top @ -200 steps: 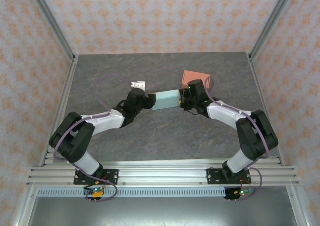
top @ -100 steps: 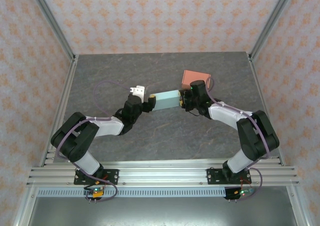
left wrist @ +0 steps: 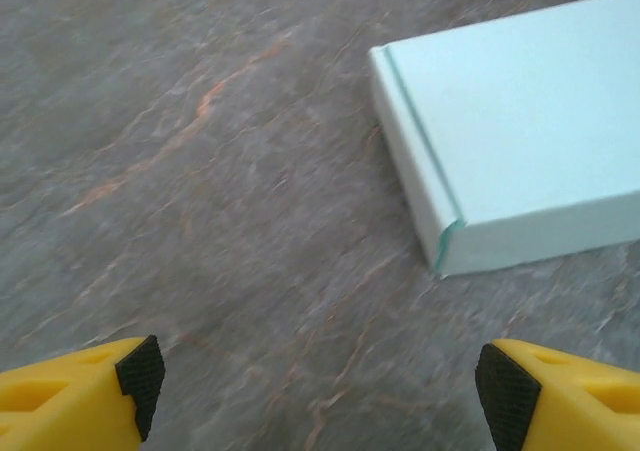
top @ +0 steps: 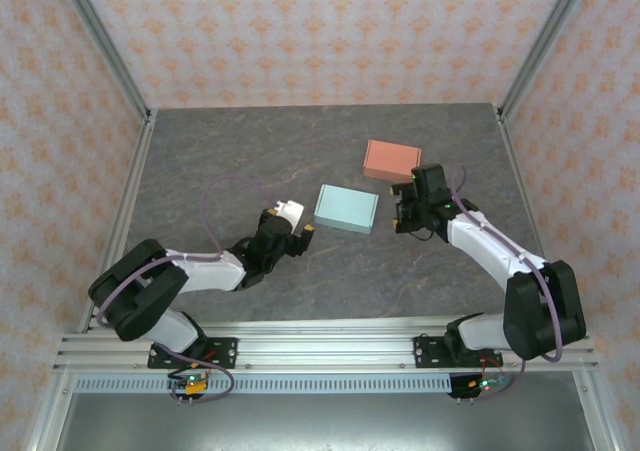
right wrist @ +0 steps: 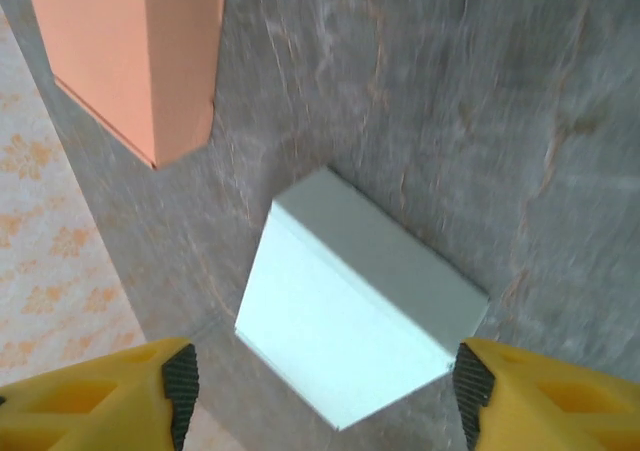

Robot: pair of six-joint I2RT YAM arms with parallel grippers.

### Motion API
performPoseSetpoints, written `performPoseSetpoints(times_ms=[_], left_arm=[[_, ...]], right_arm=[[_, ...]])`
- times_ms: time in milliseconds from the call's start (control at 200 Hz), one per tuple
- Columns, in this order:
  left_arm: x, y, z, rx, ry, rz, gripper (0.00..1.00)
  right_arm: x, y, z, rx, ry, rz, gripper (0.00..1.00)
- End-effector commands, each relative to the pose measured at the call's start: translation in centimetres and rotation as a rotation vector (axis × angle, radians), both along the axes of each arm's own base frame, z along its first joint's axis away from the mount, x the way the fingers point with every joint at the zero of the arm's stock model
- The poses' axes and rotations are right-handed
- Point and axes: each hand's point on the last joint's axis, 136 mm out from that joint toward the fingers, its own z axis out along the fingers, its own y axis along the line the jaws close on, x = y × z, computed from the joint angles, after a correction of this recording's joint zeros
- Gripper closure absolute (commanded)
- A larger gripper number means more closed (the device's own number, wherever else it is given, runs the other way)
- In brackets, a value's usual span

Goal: Fold the paper box

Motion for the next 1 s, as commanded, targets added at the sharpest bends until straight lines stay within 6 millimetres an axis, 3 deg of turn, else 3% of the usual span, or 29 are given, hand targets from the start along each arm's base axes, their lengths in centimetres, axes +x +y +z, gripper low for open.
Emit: performPoseSetpoints(times_ms=[0,80,120,225,325,415,521,616,691,766,876,996], left_arm=[[0.7,1.7,4.1,0.024,-0.093,0.078,0.15],[1.3,1.9,7.8,-0.025,-0.156,0.106,0.11],[1.7,2.2,9.6,-0.050,-0.175,0.120,0.01],[3.2,4.8,13.3,-0.094,-0.207,0.200,0.00],[4.8,9.1,15.1,-0.126,-0.180,0.295,0.00],[5.4,15.8,15.3,-0.122,-0.163,0.537,0.00],[5.1,20.1,14.5,-0.050,-0.152,0.623,0.00],[4.8,22.5,11.8,-0.013,-0.129,0.670,0.00],[5.5,21.7,9.5,-0.039,-0.097,0.550,0.00],[5.9,21.6,7.8,-0.048,-0.114,0.527,0.00],[7.0,21.4,6.8,-0.070,-0.113,0.493,0.00],[7.2,21.1,6.6,-0.059,-0.086,0.472,0.00]], right_arm=[[0.7,-2.6,1.1,-0.156,-0.072,0.039,0.26],[2.7,-4.1,3.1,-0.349,-0.183,0.159,0.20],[3.8,-4.9,4.6,-0.484,-0.234,0.234,0.17],[5.7,-6.7,8.6,-0.816,-0.347,0.397,0.02],[6.5,-9.3,12.1,-1.127,-0.450,0.406,0.01],[6.3,-10.8,14.2,-1.324,-0.577,0.337,0.01],[5.2,-12.6,13.3,-1.349,-0.593,0.277,0.01],[4.7,-13.5,10.1,-1.384,-0.541,0.287,0.01],[4.9,-13.5,6.8,-1.402,-0.498,0.360,0.01],[5.9,-11.7,3.8,-1.327,-0.545,0.499,0.01],[7.2,-9.1,3.5,-1.338,-0.642,0.687,0.01],[7.1,-11.7,2.7,-1.341,-0.522,0.632,0.01]])
